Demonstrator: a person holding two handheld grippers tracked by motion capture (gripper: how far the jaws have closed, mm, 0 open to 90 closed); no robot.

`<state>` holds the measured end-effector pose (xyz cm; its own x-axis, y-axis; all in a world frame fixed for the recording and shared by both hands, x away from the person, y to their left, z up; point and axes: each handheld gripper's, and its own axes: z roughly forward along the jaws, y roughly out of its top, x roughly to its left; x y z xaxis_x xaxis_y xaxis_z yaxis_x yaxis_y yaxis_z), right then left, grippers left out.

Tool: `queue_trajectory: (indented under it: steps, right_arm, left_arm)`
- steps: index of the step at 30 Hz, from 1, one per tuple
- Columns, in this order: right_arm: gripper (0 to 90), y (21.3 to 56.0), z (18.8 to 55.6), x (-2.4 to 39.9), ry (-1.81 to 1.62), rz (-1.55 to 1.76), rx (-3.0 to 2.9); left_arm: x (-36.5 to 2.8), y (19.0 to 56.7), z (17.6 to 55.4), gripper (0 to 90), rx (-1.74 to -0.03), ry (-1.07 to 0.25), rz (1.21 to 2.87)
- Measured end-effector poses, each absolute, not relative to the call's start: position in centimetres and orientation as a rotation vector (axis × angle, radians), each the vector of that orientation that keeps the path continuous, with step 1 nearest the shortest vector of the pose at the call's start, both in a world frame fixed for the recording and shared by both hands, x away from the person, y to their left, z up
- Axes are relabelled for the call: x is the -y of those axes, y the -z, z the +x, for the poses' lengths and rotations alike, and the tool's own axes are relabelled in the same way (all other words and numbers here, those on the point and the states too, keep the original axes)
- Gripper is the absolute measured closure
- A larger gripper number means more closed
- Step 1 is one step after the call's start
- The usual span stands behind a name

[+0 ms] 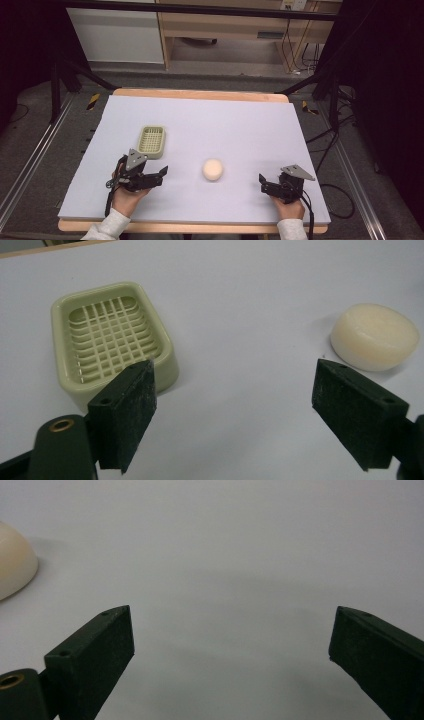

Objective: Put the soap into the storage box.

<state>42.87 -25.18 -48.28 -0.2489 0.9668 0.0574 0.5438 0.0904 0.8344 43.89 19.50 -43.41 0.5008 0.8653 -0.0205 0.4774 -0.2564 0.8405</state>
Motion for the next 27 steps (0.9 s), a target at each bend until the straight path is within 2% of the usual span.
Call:
queue_trajectory:
  steps: [27]
  right_arm:
    - [5.0, 48.2, 42.8, 25.2, -1.054, 1.473, -1.845]
  left_arm:
    - [-15.9, 42.6, 45.0, 17.5, -1.062, -0.54, 1.907]
